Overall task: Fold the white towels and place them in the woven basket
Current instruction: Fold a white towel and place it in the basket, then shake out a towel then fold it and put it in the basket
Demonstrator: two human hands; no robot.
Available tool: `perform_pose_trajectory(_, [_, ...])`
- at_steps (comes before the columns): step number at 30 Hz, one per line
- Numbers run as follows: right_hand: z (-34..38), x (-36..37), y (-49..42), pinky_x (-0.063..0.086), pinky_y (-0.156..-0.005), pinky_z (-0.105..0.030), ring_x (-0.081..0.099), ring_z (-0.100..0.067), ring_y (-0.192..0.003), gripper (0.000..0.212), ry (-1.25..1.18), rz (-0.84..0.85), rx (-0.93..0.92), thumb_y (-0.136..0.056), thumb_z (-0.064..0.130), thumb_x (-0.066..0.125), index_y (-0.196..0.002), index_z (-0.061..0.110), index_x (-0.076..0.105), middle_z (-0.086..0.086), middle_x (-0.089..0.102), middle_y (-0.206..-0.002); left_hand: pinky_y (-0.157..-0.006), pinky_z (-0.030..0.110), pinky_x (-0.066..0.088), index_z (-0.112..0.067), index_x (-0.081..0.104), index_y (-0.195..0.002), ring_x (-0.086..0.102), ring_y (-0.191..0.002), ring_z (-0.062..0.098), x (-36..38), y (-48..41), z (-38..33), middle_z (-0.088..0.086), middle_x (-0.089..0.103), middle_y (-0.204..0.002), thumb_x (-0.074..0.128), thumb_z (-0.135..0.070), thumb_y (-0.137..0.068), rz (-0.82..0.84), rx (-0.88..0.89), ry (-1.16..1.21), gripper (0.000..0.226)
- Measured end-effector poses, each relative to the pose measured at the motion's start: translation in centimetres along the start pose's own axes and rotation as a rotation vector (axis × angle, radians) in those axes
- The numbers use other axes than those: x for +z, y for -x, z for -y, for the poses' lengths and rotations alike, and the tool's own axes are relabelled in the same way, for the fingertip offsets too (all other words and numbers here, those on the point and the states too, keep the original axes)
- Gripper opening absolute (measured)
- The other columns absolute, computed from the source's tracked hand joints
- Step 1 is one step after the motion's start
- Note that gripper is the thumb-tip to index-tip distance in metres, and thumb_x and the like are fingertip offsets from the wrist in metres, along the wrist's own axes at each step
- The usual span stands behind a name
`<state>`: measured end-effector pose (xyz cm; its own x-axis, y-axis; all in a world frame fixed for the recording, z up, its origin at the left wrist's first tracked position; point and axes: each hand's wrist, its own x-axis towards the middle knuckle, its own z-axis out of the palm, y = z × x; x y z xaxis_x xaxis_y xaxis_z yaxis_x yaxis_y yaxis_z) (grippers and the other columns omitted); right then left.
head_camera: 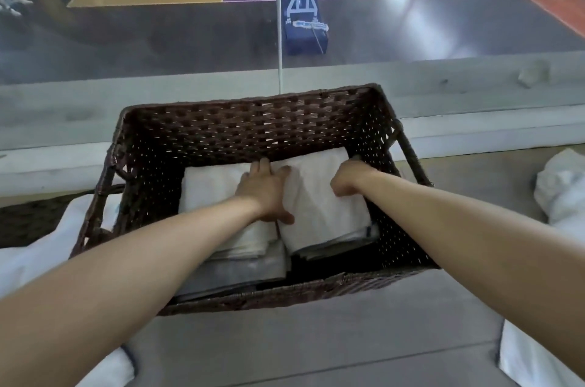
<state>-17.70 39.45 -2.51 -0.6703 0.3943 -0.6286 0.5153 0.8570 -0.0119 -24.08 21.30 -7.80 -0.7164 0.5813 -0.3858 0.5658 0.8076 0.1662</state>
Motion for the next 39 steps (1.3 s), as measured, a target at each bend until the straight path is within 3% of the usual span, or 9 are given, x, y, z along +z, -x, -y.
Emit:
perform_pose_trajectory(4, [0.1, 2.3, 0.0, 0.053, -0.106, -0.049, 0.041, -0.040, -0.144, 0.101, 0.324, -0.252, -0.099, -0.087, 0.036, 0.082, -0.164, 0.012, 0.021, -0.020, 0.022, -0.162, -0.129, 0.047, 0.023, -0.018, 0.027, -0.167, 0.020, -0.159, 0.033, 0.1, -0.2, 0.3, 0.012, 0.021, -0.172, 0.071, -0.092, -0.065, -0.025, 0.197, -0.260, 0.133])
perform_pose_trajectory(7, [-0.6, 2.8, -1.2, 0.018, -0.128, -0.056, 0.001, -0.038, -0.163, 0.130, 0.519, -0.101, -0.278, -0.081, 0.068, 0.079, -0.170, 0.023, -0.004, -0.010, -0.010, -0.177, -0.135, 0.046, 0.006, -0.017, 0.006, -0.172, 0.001, -0.167, 0.029, 0.4, -0.4, 0.4, 0.009, -0.001, -0.180, 0.065, -0.099, -0.063, 0.111, 0.171, -0.234, 0.149])
perform_pose_trajectory(10, [-1.4, 3.0, -2.5, 0.004, -0.131, -0.051, -0.012, -0.037, -0.163, 0.130, 0.468, 0.029, -0.278, -0.085, 0.069, 0.075, -0.169, 0.027, -0.015, -0.007, -0.021, -0.176, -0.135, 0.047, 0.003, -0.017, 0.004, -0.172, -0.002, -0.167, 0.028, 0.3, -0.1, -0.1, 0.009, -0.003, -0.181, 0.062, -0.101, -0.062, 0.107, 0.174, -0.267, 0.150])
perform_pose_trajectory(13, [-1.3, 2.4, -1.7, 0.014, -0.130, -0.050, 0.006, -0.039, -0.162, 0.124, 0.445, -0.023, -0.315, -0.084, 0.067, 0.076, -0.171, 0.022, 0.000, -0.010, -0.004, -0.178, -0.132, 0.046, 0.019, -0.019, 0.020, -0.170, 0.019, -0.163, 0.031, -1.5, 0.6, -1.2, 0.008, 0.017, -0.177, 0.066, -0.098, -0.062, 0.104, 0.157, -0.264, 0.142])
perform_pose_trajectory(17, [-1.3, -0.1, 2.9, 0.051, -0.109, -0.047, 0.054, -0.034, -0.136, 0.082, 0.345, -0.126, -0.384, -0.092, 0.064, 0.066, -0.156, 0.018, 0.045, -0.012, 0.053, -0.153, -0.118, 0.047, 0.041, -0.019, 0.050, -0.155, 0.050, -0.142, 0.030, -4.5, 2.3, -3.4, 0.007, 0.051, -0.157, 0.065, -0.093, -0.070, -0.030, 0.210, -0.283, 0.114])
perform_pose_trajectory(22, [-6.7, -6.8, 13.0, 0.050, -0.089, -0.034, 0.066, -0.024, -0.114, 0.038, 0.021, -0.517, -0.475, -0.100, 0.042, 0.064, -0.130, 0.020, 0.070, -0.002, 0.073, -0.122, -0.101, 0.047, 0.054, -0.018, 0.065, -0.137, 0.065, -0.121, 0.030, -11.0, 6.5, -8.7, 0.004, 0.065, -0.133, 0.072, -0.056, -0.091, -0.375, 0.394, -0.155, 0.059])
perform_pose_trajectory(28, [-19.8, -7.2, 20.1, 0.053, -0.091, -0.032, 0.066, -0.018, -0.104, 0.027, -0.360, -0.870, -0.146, -0.096, 0.020, 0.057, -0.117, 0.023, 0.074, 0.006, 0.075, -0.108, -0.093, 0.045, 0.055, -0.017, 0.069, -0.127, 0.067, -0.110, 0.035, -14.9, 9.9, -19.4, 0.007, 0.069, -0.124, 0.068, -0.047, -0.097, -0.564, 0.603, -0.166, 0.042])
perform_pose_trajectory(33, [-31.1, 5.1, 19.6, 0.057, -0.088, -0.039, 0.068, -0.029, -0.106, 0.031, -0.447, -0.778, 0.329, -0.092, 0.033, 0.066, -0.117, 0.015, 0.071, -0.005, 0.073, -0.111, -0.096, 0.048, 0.056, -0.021, 0.065, -0.134, 0.066, -0.115, 0.036, -11.1, 10.3, -27.5, 0.006, 0.066, -0.130, 0.062, -0.053, -0.099, -0.371, 0.680, -0.216, 0.048])
perform_pose_trajectory(39, [-38.0, 23.8, 18.2, 0.050, -0.104, -0.053, 0.048, -0.036, -0.135, 0.095, -0.416, -0.319, 0.624, -0.080, 0.066, 0.077, -0.156, 0.036, 0.028, -0.005, 0.044, -0.144, -0.090, 0.040, 0.050, -0.024, 0.058, -0.138, 0.064, -0.122, 0.030, -5.4, 10.4, -31.4, 0.003, 0.061, -0.135, 0.055, -0.057, -0.104, -0.203, 0.744, -0.438, 0.048])
